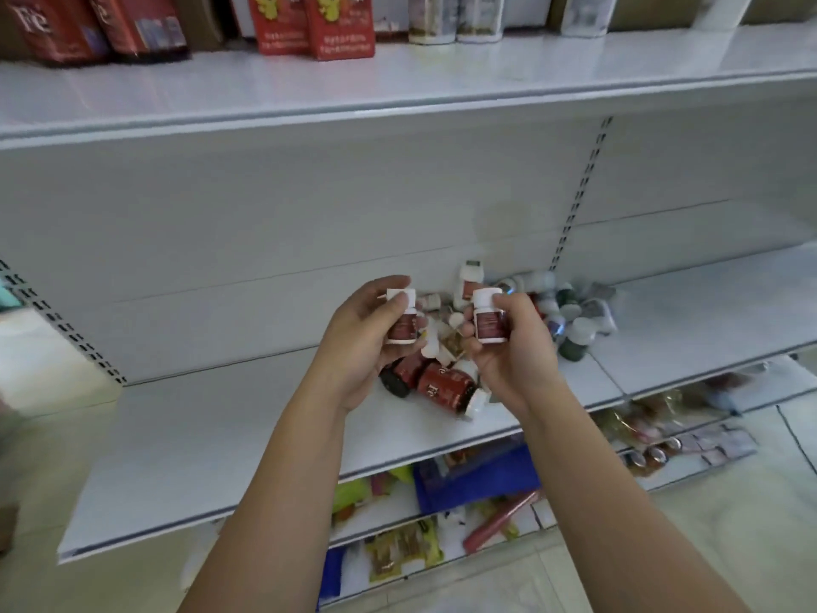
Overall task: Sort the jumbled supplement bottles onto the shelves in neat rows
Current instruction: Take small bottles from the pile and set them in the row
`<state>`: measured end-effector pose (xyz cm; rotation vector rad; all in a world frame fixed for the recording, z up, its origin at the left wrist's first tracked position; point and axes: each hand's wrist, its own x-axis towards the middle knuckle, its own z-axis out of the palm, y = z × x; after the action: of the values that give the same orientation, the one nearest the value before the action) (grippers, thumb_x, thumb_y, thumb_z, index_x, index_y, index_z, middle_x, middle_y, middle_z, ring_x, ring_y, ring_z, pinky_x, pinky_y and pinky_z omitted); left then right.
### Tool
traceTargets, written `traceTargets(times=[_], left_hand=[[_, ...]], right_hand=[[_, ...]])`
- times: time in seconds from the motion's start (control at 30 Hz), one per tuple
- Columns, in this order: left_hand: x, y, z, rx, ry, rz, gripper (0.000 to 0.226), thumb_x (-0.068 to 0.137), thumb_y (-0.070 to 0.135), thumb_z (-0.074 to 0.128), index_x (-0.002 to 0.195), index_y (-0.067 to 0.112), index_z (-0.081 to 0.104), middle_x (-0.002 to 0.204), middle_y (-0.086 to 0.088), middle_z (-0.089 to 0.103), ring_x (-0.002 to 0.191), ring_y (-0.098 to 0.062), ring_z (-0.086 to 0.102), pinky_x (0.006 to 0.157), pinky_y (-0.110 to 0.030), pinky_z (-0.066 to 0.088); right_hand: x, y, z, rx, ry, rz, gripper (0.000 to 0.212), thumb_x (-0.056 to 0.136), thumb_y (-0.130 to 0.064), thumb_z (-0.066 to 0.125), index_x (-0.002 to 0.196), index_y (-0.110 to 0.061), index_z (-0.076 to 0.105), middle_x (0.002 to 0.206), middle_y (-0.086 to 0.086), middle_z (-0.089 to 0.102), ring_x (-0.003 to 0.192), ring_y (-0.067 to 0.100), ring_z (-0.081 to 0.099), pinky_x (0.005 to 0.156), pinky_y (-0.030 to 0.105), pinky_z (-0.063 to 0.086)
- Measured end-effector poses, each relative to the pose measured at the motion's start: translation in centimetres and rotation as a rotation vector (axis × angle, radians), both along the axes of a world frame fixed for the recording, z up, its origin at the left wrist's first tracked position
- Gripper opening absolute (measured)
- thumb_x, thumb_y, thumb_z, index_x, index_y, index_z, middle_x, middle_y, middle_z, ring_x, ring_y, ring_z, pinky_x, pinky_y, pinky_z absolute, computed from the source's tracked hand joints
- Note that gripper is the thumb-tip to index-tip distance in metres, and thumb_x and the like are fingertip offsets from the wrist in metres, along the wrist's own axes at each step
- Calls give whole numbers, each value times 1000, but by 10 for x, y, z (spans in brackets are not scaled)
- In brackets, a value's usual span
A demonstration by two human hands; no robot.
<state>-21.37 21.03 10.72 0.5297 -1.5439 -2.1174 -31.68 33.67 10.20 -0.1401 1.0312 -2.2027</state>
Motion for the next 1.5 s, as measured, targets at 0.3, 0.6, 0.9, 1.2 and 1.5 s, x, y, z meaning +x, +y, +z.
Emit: traceTargets(times=[0.3, 0.6, 0.9, 1.2, 1.5], left_hand=[[-131, 136, 22, -11, 79, -243, 19, 97, 8, 53, 108, 17, 66, 91, -11, 66, 75, -18, 68, 58, -27, 56], [-274, 333, 30, -9, 81, -484, 19, 96, 9, 55, 108, 18, 67, 95, -7, 67, 79, -17, 68, 75, -32, 57], [-410, 464, 42, -123, 74, -620, 17, 95, 16, 60, 106, 25, 70, 88, 1, 73, 81, -21, 69, 80, -45, 57], [-609, 573, 64, -179, 156, -707, 22, 97, 17, 57, 116, 21, 67, 94, 1, 74, 87, -18, 73, 82, -39, 59], [-765, 660, 101, -253, 152, -645, 19, 96, 19, 57, 112, 23, 67, 97, 0, 75, 90, -18, 73, 85, -40, 59]], right_hand=[[-89, 157, 30, -43, 85, -225, 32, 95, -17, 32, 108, 1, 55, 68, 7, 50, 58, 16, 46, 44, 20, 37], [-194, 350, 48, 44, 146, -494, 29, 95, -16, 36, 105, -1, 59, 71, 8, 50, 61, 18, 47, 54, 25, 36], [-301, 487, 49, 65, 163, -709, 28, 96, -15, 36, 103, -4, 61, 72, 8, 54, 61, 17, 50, 53, 25, 40], [-480, 595, 73, 94, 246, -809, 28, 97, -14, 38, 113, 0, 57, 76, 10, 51, 63, 18, 50, 56, 27, 39], [-656, 693, 105, 78, 301, -771, 33, 98, -18, 39, 121, -1, 55, 77, 8, 53, 67, 17, 52, 56, 26, 42]])
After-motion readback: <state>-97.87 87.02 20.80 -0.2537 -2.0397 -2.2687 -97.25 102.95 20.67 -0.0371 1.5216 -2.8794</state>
